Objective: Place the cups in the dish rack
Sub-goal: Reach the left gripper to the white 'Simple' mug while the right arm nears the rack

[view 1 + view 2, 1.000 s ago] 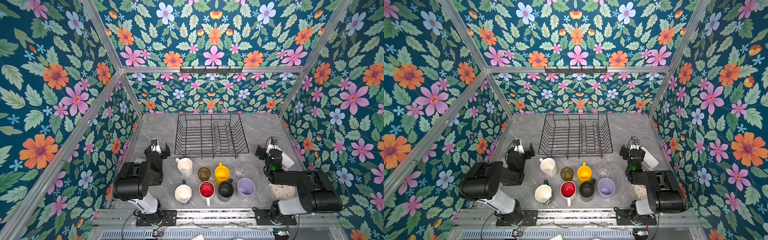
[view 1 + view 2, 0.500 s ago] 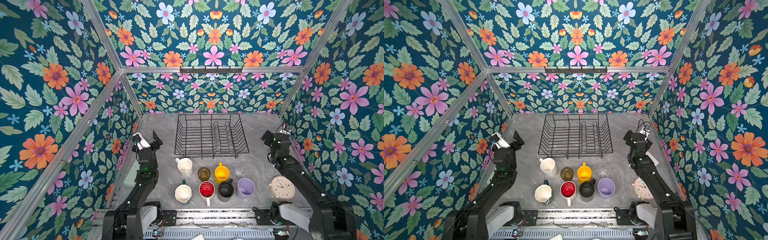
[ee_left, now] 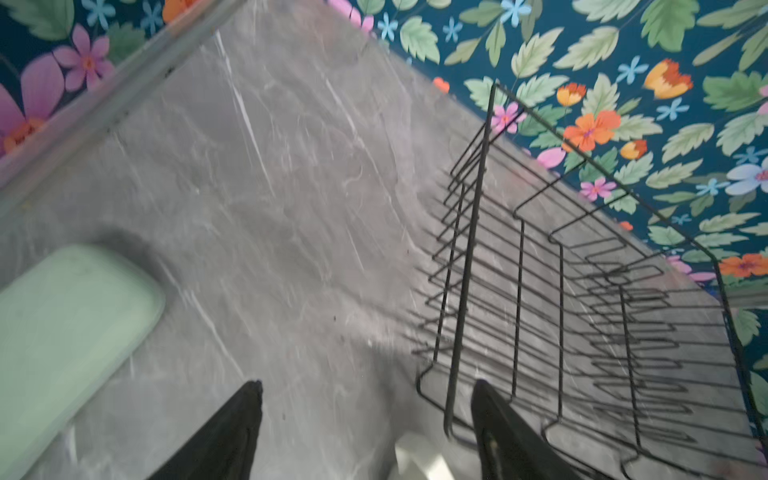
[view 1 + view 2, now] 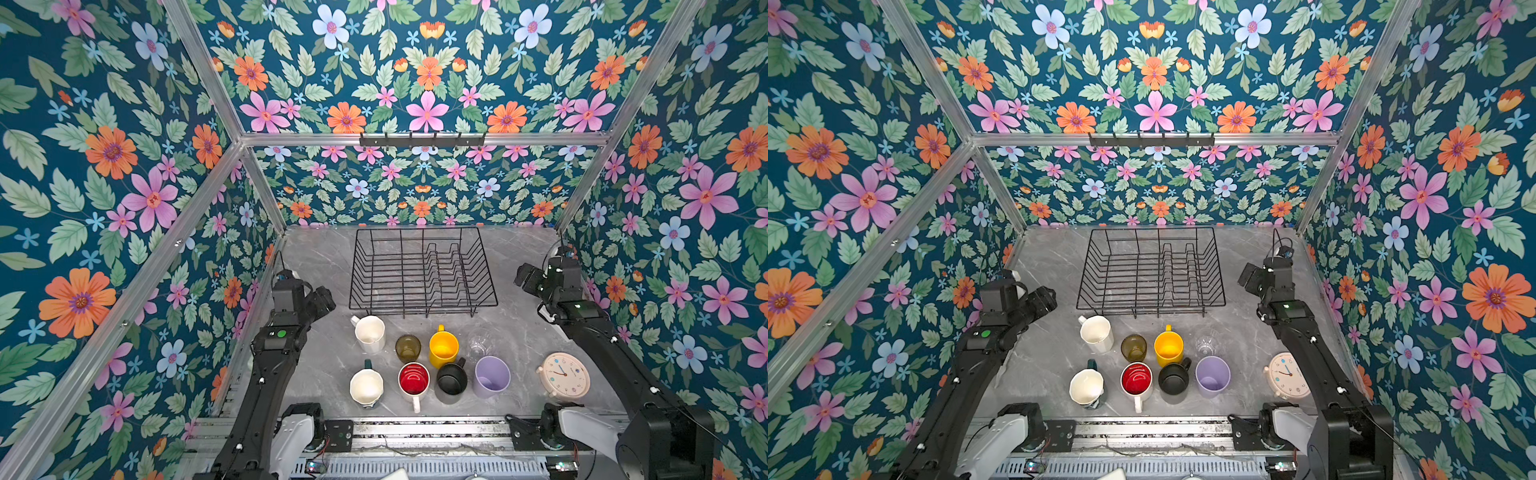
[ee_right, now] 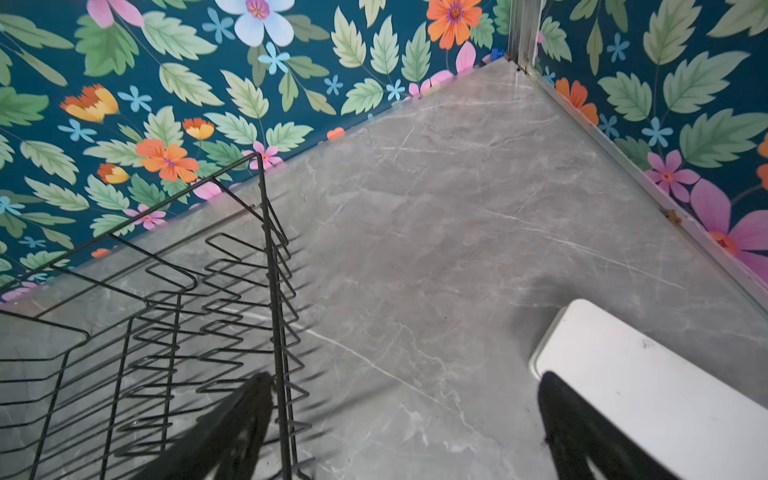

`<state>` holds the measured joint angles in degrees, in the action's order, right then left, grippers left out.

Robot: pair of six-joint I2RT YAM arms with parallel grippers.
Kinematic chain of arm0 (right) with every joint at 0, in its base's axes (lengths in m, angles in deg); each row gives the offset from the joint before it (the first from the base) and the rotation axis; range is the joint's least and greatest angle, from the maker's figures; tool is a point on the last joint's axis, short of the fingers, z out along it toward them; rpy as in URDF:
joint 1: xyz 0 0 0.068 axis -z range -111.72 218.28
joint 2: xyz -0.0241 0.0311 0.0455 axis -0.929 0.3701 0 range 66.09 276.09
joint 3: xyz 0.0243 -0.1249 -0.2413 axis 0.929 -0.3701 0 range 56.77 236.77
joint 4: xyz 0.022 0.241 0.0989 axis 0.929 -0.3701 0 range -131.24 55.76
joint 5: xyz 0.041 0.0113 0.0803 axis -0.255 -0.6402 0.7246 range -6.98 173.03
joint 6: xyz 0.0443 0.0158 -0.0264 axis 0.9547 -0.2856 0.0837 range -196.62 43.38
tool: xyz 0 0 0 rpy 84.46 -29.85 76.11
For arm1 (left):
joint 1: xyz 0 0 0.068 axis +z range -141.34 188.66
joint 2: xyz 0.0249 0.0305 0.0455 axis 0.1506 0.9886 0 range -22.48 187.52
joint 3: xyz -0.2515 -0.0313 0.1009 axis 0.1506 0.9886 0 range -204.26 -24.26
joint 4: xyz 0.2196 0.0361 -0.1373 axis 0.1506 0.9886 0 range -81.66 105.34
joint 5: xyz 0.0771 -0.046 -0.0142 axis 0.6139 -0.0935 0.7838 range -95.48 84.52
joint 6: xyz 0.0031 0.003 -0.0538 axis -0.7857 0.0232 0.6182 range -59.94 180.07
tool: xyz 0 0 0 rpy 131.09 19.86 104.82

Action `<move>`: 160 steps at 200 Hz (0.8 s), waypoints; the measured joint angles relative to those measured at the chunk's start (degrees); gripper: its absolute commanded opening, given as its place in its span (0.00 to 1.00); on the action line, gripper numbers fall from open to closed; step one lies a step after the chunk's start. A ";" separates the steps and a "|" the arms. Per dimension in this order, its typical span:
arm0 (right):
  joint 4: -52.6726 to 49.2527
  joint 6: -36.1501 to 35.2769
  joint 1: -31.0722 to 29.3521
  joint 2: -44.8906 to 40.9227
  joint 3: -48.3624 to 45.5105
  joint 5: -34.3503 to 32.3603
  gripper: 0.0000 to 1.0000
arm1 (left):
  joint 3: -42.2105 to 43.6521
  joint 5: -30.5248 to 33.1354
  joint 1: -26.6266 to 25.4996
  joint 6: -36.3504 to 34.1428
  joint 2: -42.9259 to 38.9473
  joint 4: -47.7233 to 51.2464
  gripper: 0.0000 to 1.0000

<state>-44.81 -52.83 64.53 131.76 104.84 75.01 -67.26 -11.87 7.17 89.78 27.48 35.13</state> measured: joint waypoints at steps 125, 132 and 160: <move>-2.86 -0.46 -2.34 3.08 2.23 3.32 0.97 | -2.23 0.37 -19.12 7.56 -1.29 18.67 0.69; -2.89 -0.46 -2.47 3.02 2.14 3.37 0.97 | -1.99 1.05 -19.69 7.82 -0.59 18.88 0.68; -3.19 -0.48 -2.56 2.21 1.11 3.54 0.96 | -1.77 3.50 -21.57 9.07 1.70 18.97 0.65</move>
<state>-48.00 -53.31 61.97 133.97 105.96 78.56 -69.03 -8.37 -14.41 98.85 29.18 54.10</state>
